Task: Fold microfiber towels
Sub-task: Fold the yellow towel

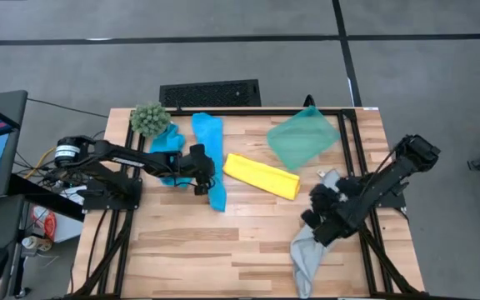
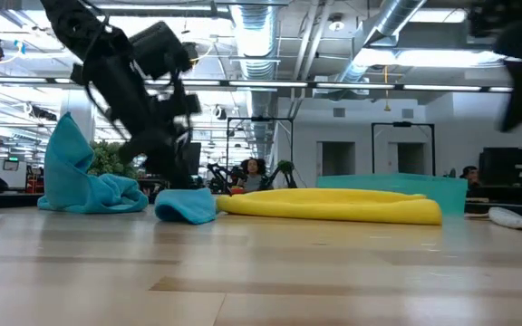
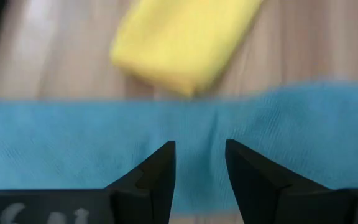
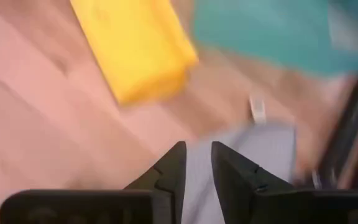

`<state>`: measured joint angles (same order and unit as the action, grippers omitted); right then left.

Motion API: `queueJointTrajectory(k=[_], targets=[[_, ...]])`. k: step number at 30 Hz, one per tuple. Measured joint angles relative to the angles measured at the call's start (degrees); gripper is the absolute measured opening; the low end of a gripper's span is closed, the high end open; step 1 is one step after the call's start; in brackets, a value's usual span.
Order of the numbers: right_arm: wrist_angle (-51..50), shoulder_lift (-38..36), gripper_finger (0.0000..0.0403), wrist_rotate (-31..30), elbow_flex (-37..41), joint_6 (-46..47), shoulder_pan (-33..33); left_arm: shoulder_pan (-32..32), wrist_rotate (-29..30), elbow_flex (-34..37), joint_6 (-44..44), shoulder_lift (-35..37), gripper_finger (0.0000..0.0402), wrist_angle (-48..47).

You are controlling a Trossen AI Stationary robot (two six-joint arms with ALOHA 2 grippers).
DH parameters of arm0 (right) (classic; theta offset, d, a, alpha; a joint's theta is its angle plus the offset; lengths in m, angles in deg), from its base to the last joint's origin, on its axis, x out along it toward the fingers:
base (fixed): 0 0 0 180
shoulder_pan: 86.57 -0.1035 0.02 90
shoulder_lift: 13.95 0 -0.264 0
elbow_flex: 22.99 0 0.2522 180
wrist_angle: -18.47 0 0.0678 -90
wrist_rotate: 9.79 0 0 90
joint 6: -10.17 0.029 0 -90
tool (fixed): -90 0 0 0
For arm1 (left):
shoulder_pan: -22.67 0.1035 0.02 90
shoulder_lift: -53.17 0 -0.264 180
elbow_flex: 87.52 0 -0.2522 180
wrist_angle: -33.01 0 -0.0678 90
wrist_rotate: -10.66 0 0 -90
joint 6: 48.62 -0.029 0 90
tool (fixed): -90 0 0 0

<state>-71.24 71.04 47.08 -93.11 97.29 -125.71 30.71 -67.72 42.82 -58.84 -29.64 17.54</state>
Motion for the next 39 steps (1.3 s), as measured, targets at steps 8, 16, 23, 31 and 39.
queueJointTrajectory(k=[8, 16, 23, 31, 39], targets=[[20.0, 0.0, 0.0101, -5.6, 5.8, -19.9, 11.8, 0.5, 2.7, -0.3, -3.5, 13.0, 0.0134, -2.4], [38.4, 0.0, 0.0101, -1.9, 16.6, -26.1, 18.2, 0.5, -7.0, -0.3, -1.5, 19.7, 0.0134, -1.6], [51.0, 0.6, 0.0101, 4.5, 18.3, -28.5, 16.9, 0.0, -9.9, -0.3, -0.7, 18.9, 0.0134, -1.8], [59.8, 0.6, 0.0094, 3.5, 16.9, -30.1, 13.6, -1.8, -11.7, -0.4, -0.4, 17.1, 0.0134, 1.8], [41.4, -0.8, 0.0068, -6.1, 14.3, -31.3, 16.4, -3.0, -11.8, -0.3, 0.1, 12.7, 0.0134, 3.3]])
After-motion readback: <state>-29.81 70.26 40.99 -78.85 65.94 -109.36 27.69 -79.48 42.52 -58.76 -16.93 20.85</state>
